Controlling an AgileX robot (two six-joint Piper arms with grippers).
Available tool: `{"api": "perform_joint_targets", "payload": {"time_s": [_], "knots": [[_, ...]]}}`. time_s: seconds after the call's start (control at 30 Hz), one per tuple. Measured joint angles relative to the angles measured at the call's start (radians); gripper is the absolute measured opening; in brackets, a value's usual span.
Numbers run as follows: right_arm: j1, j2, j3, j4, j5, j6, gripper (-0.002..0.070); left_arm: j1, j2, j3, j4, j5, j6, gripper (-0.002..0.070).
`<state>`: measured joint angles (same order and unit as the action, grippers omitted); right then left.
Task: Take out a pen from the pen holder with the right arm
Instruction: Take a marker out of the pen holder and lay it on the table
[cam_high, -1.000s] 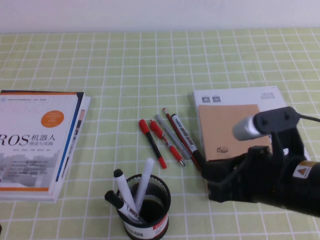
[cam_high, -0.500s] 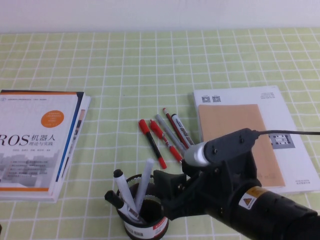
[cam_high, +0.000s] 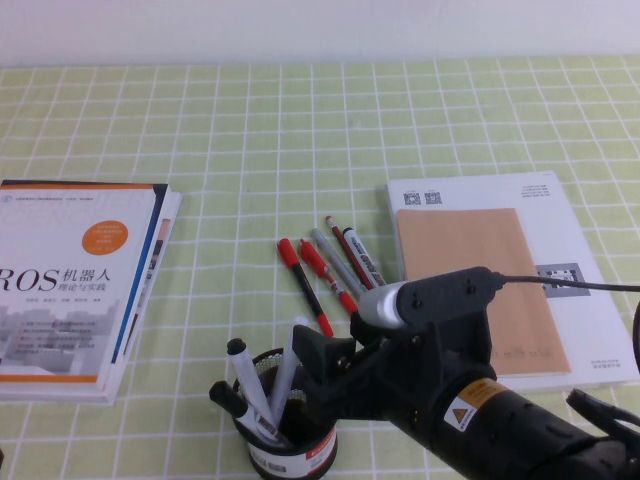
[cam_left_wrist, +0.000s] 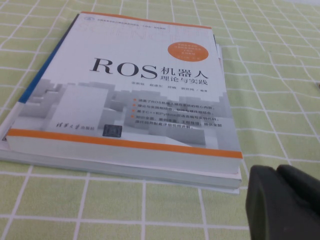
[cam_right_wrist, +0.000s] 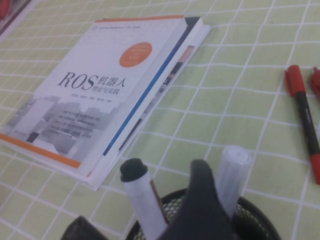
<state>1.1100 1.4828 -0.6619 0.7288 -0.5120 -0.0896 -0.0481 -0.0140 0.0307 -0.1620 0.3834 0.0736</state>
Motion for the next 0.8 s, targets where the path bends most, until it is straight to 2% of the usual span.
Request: {"api": "perform_joint_targets", "payload": {"time_s": [0.3,0.8], "knots": [[0.0,0.032,-0.002,-0.017,-0.021,0.09,0.044,0.0,0.0,0.0,0.0,0.0,0.0,-0.0008],[0.0,0.08,-0.059,-0.017,-0.023,0.097,0.044,0.0,0.0,0.0,0.0,0.0,0.0,-0.0008]]}}
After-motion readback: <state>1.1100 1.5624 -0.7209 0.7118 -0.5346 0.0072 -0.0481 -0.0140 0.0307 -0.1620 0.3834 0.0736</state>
